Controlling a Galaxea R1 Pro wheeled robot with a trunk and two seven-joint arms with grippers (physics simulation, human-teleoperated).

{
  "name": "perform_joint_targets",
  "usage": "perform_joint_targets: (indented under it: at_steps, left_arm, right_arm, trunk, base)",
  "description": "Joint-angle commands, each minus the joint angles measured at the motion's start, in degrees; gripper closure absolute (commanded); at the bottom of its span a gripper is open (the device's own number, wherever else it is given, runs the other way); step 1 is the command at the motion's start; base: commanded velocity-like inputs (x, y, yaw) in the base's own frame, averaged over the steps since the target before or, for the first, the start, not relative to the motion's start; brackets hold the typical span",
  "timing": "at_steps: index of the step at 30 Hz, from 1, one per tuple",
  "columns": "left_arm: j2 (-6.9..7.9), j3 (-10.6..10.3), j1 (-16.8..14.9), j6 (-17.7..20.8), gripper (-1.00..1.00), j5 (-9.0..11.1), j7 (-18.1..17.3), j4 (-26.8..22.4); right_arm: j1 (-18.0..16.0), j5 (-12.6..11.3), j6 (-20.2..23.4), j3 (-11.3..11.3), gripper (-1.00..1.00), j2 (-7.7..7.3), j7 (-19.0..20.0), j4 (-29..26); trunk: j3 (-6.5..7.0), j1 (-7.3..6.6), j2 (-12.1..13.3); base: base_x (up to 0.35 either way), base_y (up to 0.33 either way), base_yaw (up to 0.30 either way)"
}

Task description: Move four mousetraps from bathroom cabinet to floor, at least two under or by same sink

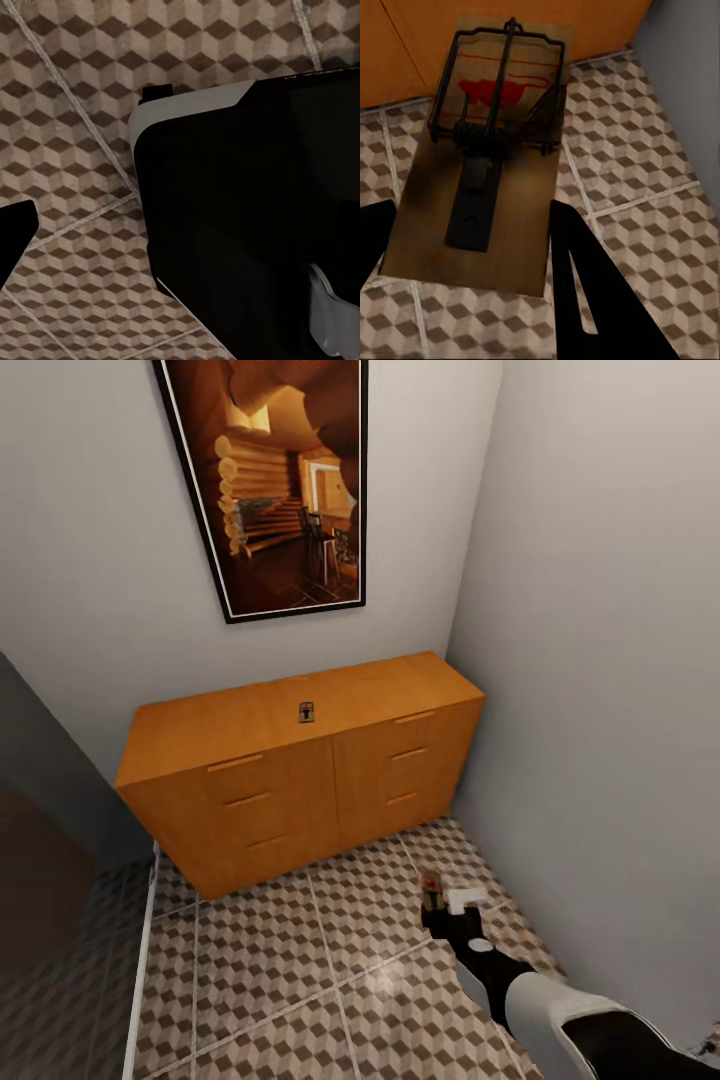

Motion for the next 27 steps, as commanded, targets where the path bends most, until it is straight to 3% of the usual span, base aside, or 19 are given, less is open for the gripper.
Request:
perform_joint_targets:
  at_steps: [1, 7, 14, 18, 23, 27]
  left_arm:
    - [-0.05, -0.50, -0.10, -0.47, -1.00, 0.57, -0.05, 0.29]
    - [0.27, -0.48, -0.10, -1.02, -1.00, 0.57, -0.05, 0.25]
    - [0.48, -0.48, -0.10, -1.87, -1.00, 0.57, 0.14, 0.08]
    - [0.36, -0.40, -0.09, -2.08, -1.00, 0.45, 0.39, -0.24]
    - [-0.05, -0.20, -0.03, -1.77, -1.00, 0.41, 0.70, -2.74]
    - [-0.18, -0.15, -0.02, 1.07, -1.00, 0.43, 0.86, -10.46]
  right_arm:
    - [2.99, -0.34, -3.39, 0.54, 1.00, -0.52, 0.06, 0.12]
    - [13.27, -0.33, -14.63, 0.56, 1.00, -1.72, 2.13, 0.16]
    - [22.03, -0.24, -27.74, 0.56, 1.00, -2.23, 2.85, 0.23]
    - [28.05, 1.83, -34.35, 0.56, 1.00, -2.28, 4.63, 0.24]
    - [31.66, 4.40, -39.13, 0.56, 1.00, -2.31, 7.82, 0.25]
    - [33.09, 4.99, -42.28, 0.56, 1.00, -2.31, 9.49, 0.25]
  trunk:
    - [-0.09, 0.03, -0.11]
    - [-0.09, 0.03, -0.11]
    - [-0.09, 0.03, -0.11]
    - [-0.09, 0.03, -0.11]
    - [-0.09, 0.03, -0.11]
    - [-0.09, 0.03, -0.11]
  base:
    - [0.000, 0.000, 0.000]
    - [0.000, 0.000, 0.000]
    - [0.000, 0.000, 0.000]
    - [0.000, 0.000, 0.000]
    - [0.000, 0.000, 0.000]
    - [0.000, 0.000, 0.000]
